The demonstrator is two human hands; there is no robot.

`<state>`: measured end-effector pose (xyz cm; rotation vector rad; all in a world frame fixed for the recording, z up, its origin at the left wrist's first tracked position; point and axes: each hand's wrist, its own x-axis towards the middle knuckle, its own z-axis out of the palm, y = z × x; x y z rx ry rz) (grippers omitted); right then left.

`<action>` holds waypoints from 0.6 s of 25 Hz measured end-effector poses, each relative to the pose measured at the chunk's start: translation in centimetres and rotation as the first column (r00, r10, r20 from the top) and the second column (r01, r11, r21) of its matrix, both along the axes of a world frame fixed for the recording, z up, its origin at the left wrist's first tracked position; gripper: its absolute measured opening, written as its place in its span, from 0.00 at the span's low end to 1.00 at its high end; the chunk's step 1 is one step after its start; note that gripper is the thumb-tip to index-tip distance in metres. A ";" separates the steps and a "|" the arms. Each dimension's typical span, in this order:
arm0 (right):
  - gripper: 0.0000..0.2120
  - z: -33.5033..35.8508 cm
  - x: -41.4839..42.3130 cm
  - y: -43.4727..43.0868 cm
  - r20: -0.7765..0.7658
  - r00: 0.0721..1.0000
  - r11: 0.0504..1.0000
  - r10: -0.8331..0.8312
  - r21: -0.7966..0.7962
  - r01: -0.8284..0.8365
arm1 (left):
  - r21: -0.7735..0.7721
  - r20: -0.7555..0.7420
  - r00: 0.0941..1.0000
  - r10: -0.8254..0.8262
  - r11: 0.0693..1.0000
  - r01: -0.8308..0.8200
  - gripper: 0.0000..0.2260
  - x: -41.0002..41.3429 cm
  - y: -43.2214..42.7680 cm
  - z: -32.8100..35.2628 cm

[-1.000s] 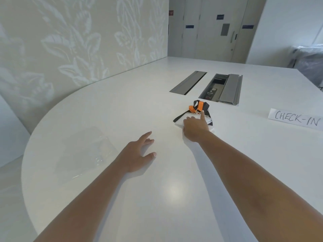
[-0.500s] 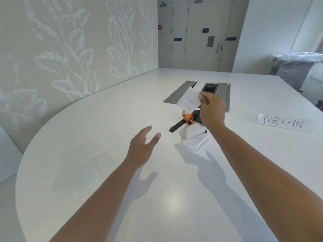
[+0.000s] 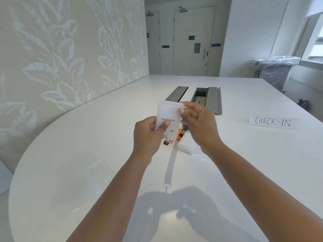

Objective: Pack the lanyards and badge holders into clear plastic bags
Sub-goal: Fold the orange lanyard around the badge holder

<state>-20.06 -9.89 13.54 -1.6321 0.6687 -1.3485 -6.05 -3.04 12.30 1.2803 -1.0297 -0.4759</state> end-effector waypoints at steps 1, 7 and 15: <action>0.15 -0.8 0.2 -0.2 -0.022 0.997 0.995 0.077 0.058 -0.076 | -0.004 -0.111 0.994 -0.002 1.000 0.001 0.03 0.3 0.0 -0.1; 0.10 -7.4 2.2 -1.4 -0.545 0.838 0.992 0.041 -0.077 -0.099 | -0.014 -0.514 0.857 -0.034 0.999 0.032 0.01 1.5 0.3 -0.1; 0.12 -1.7 3.1 -4.9 -0.410 0.898 0.981 -0.163 -0.164 0.103 | 0.282 -0.490 0.855 -0.170 0.897 0.340 0.10 3.4 1.1 0.4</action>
